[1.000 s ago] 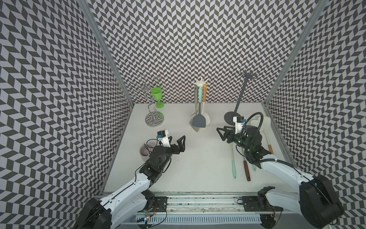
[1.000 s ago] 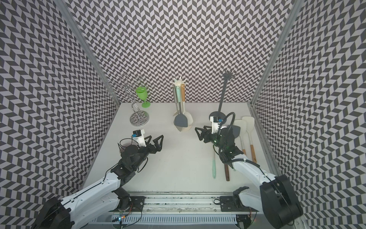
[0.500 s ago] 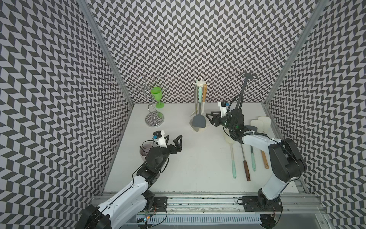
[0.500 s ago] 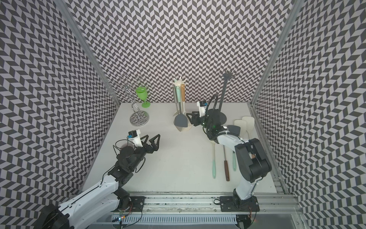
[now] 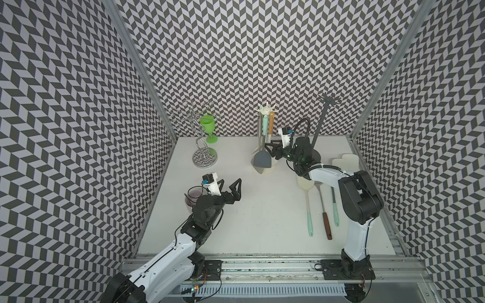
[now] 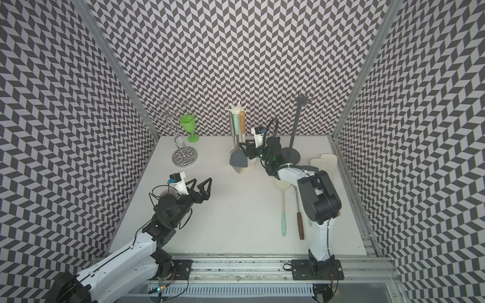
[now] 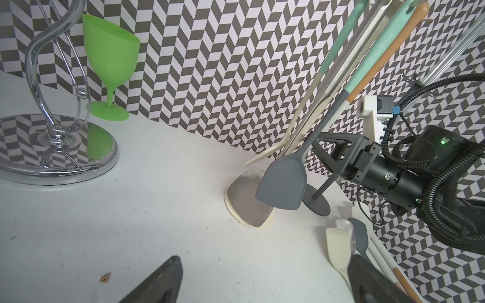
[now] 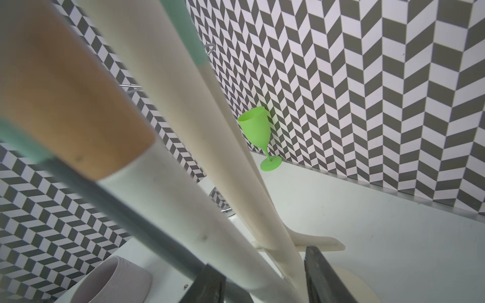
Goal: Take the spatula off the kitchen utensil rack
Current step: Take off the spatula from the rack.
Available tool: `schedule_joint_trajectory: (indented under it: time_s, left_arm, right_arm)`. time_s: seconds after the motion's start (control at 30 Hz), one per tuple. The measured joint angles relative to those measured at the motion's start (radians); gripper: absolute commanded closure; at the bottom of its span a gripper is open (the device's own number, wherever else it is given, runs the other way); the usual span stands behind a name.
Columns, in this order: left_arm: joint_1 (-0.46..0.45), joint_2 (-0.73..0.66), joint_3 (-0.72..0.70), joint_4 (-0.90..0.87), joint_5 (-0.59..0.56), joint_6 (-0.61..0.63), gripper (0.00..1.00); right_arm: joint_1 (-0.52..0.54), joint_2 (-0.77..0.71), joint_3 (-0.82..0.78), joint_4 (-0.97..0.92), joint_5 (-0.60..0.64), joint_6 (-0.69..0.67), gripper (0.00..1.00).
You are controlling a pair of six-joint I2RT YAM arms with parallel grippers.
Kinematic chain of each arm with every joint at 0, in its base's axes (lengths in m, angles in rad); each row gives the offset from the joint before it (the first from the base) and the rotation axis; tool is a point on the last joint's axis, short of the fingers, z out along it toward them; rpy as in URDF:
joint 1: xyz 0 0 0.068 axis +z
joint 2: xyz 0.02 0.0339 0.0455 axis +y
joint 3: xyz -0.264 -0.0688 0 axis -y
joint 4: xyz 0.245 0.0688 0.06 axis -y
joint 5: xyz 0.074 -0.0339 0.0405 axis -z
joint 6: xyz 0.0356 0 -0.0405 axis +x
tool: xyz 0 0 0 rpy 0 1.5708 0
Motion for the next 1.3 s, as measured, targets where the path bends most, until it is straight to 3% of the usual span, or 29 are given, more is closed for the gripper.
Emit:
schedule_joint_trajectory:
  time_s: [0.13,0.63,1.3]
  left_arm:
    - [0.0,0.001,0.0,0.0,0.0,0.0,0.0]
    - [0.002,0.001,-0.002,0.0,0.004,0.0,0.0]
    - [0.002,-0.013,-0.006,0.003,0.007,-0.001,0.0]
  right_arm:
    - [0.023,0.0,0.006,-0.006,0.042,-0.023,0.6]
    - [0.028,-0.083,0.021,-0.044,0.183,-0.068,0.62]
    - [0.107,-0.122,0.084,-0.198,0.372,-0.217,1.0]
